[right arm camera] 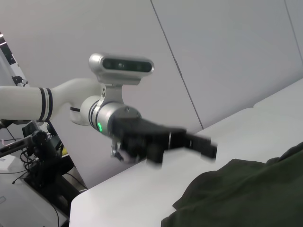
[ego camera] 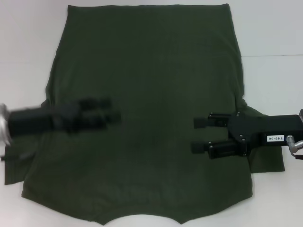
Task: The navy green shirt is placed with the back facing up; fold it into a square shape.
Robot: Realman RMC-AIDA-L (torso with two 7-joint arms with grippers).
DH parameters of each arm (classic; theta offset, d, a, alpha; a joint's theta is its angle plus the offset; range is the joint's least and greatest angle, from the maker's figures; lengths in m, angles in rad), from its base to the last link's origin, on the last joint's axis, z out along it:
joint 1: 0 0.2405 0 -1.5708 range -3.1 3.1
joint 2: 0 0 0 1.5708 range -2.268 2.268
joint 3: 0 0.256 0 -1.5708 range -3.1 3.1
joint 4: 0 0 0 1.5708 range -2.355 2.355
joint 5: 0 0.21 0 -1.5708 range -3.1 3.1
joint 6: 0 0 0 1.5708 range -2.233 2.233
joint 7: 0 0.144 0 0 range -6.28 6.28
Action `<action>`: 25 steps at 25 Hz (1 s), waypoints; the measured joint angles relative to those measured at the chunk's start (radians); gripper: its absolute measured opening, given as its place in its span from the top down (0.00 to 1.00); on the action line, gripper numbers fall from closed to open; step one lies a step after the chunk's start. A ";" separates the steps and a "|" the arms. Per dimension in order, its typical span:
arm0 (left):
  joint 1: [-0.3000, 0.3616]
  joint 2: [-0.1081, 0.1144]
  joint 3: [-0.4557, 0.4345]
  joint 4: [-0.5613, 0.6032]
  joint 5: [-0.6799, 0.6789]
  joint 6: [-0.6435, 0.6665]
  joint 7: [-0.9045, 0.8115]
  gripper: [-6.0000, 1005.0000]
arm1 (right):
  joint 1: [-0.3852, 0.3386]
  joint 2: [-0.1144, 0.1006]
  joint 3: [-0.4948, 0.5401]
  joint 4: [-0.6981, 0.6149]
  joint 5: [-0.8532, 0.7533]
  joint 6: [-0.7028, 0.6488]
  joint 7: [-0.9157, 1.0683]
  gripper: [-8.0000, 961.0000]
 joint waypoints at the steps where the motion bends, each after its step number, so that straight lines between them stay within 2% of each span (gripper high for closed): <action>1: 0.003 0.002 -0.042 0.002 0.000 0.002 -0.039 0.13 | 0.000 0.000 0.001 0.000 0.000 0.000 0.001 0.03; 3: 0.006 0.018 -0.099 0.010 0.005 -0.012 -0.158 0.13 | 0.001 -0.001 0.001 0.000 0.000 0.000 0.006 0.03; 7: 0.031 0.065 -0.148 0.035 0.013 -0.078 -0.420 0.13 | 0.008 -0.008 -0.003 0.000 0.000 -0.003 0.010 0.03; 12: 0.097 0.090 -0.214 0.136 0.119 -0.111 -0.677 0.13 | 0.017 -0.018 -0.004 0.000 -0.002 -0.008 0.012 0.03; 18: 0.106 0.118 -0.317 0.165 0.368 -0.123 -0.824 0.13 | 0.028 -0.022 -0.005 0.000 -0.033 -0.009 0.036 0.03; 25: 0.107 0.124 -0.362 0.163 0.532 -0.197 -0.864 0.13 | 0.032 -0.017 -0.008 0.000 -0.050 -0.010 0.040 0.03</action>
